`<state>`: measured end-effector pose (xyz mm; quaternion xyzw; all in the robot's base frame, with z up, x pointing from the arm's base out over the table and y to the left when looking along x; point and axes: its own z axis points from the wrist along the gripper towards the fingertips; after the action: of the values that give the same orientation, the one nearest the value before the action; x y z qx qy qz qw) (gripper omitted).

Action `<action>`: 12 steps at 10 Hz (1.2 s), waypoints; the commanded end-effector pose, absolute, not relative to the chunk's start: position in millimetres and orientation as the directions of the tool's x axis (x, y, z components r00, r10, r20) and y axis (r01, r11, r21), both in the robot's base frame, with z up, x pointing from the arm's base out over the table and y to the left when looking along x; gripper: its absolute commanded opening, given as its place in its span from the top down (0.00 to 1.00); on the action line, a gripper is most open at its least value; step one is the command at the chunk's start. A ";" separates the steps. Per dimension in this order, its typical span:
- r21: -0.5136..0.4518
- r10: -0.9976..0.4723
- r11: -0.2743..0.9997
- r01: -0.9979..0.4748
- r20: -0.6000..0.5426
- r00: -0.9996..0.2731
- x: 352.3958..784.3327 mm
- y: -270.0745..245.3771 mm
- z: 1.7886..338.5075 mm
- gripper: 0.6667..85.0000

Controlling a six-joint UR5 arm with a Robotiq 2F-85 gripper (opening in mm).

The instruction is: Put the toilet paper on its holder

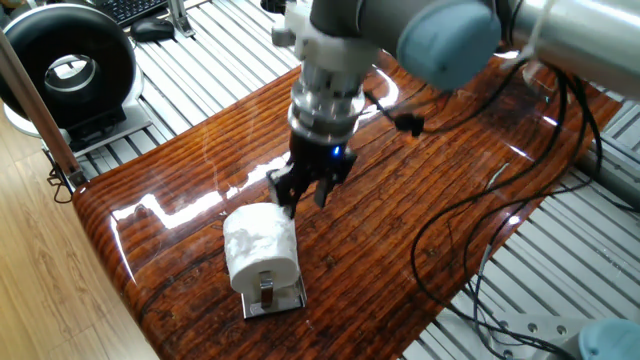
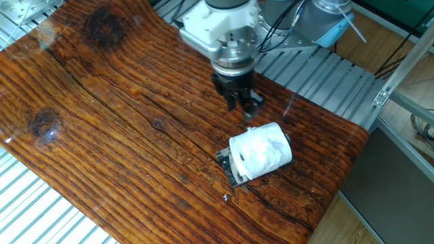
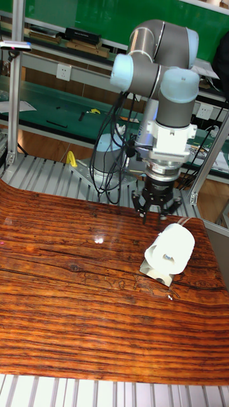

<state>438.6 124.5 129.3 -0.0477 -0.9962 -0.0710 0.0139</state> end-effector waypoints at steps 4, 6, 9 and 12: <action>-0.035 0.088 0.996 0.087 0.029 -0.996 457.5 40.3 135.3 1.00; -0.052 0.112 0.993 0.110 0.034 -0.993 457.3 31.8 129.5 1.00; -0.051 0.121 0.991 0.120 0.012 -0.993 466.3 27.3 105.5 1.00; -0.072 0.112 0.991 0.111 0.008 -0.994 470.4 24.2 107.4 1.00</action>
<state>464.4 27.6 111.3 -0.0564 -0.9978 0.0326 0.0116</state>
